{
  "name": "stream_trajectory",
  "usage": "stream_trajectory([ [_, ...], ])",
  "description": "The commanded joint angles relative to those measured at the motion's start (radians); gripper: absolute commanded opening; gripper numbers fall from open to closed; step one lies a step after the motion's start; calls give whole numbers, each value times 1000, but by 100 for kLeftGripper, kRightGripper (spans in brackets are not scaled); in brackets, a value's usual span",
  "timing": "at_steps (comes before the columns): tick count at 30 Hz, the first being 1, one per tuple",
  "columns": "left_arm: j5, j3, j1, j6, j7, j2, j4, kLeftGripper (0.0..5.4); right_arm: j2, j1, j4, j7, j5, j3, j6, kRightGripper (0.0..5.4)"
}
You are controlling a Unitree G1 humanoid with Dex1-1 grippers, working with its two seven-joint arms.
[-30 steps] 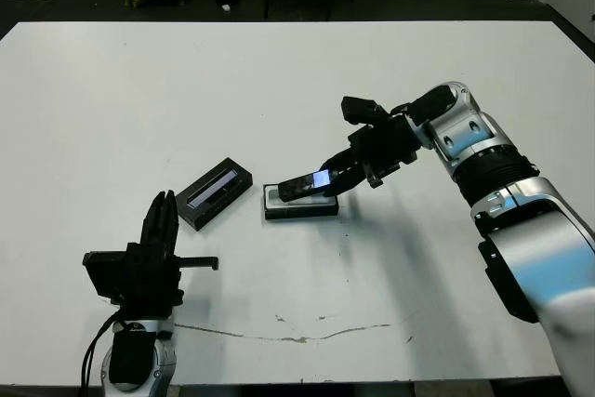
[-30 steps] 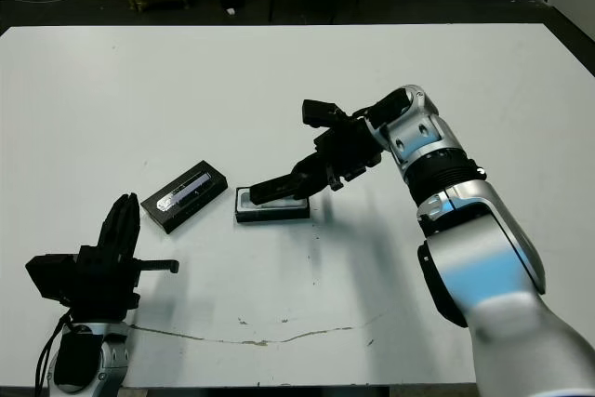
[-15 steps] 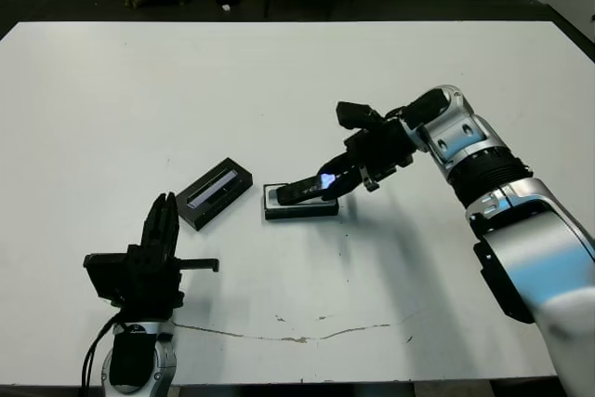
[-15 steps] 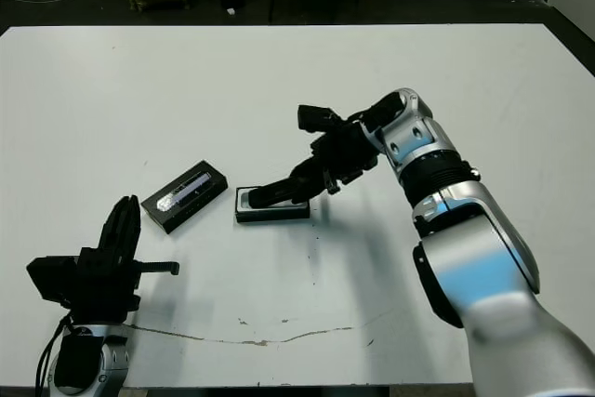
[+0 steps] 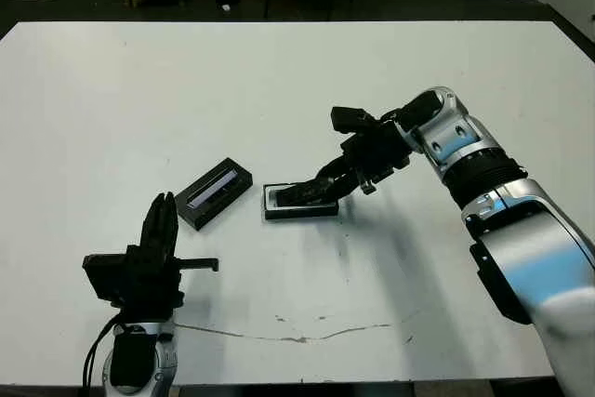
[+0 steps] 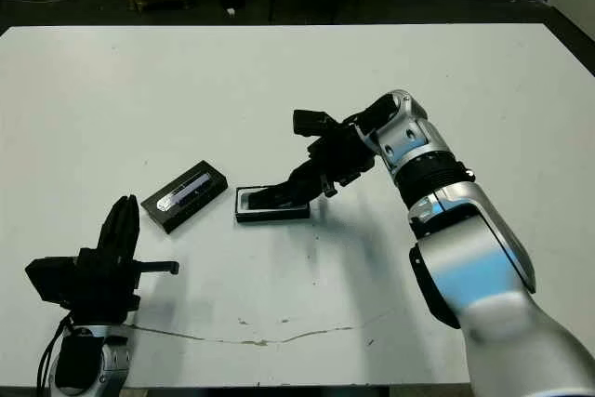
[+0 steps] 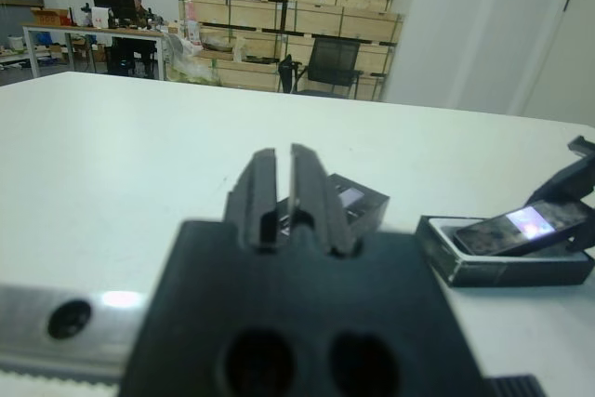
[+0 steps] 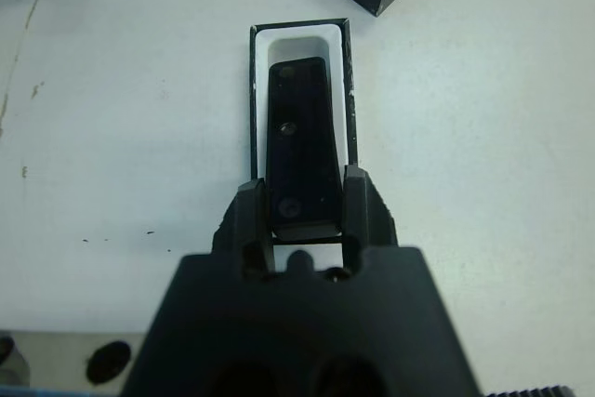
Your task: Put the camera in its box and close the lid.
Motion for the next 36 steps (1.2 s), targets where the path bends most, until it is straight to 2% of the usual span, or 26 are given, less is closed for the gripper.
stream_trajectory([
  [1, 0, -5, 16, 23, 6, -3, 3, 0, 21, -1, 1, -8, -17, 17, 55, 34],
  [7, -4, -6, 21, 24, 2, -5, 0, 0, 49, 6, -9, -30, -10, 11, 119, 34],
  [17, -7, -6, 24, 24, 5, -10, 2, 0, 70, 17, -18, -51, -17, 18, 103, 33],
  [22, 2, -8, 27, 22, 12, -14, 2, 0, 77, 18, -27, -57, -20, 16, 125, 33],
  [28, 0, -11, 31, 39, 13, -11, -9, 0, 67, 27, -60, -57, -37, 32, 93, 33],
  [30, -4, -10, 31, 33, 11, -10, -7, 0, 60, 30, -72, -62, -46, 40, 64, 71],
  [32, -7, -8, 29, 18, 8, -10, 5, 0, 46, 36, -93, -76, -58, 51, -1, 114],
  [36, -9, -8, 26, 15, 6, -8, 11, 0, 38, 52, -103, -98, -29, 22, -42, 204],
])
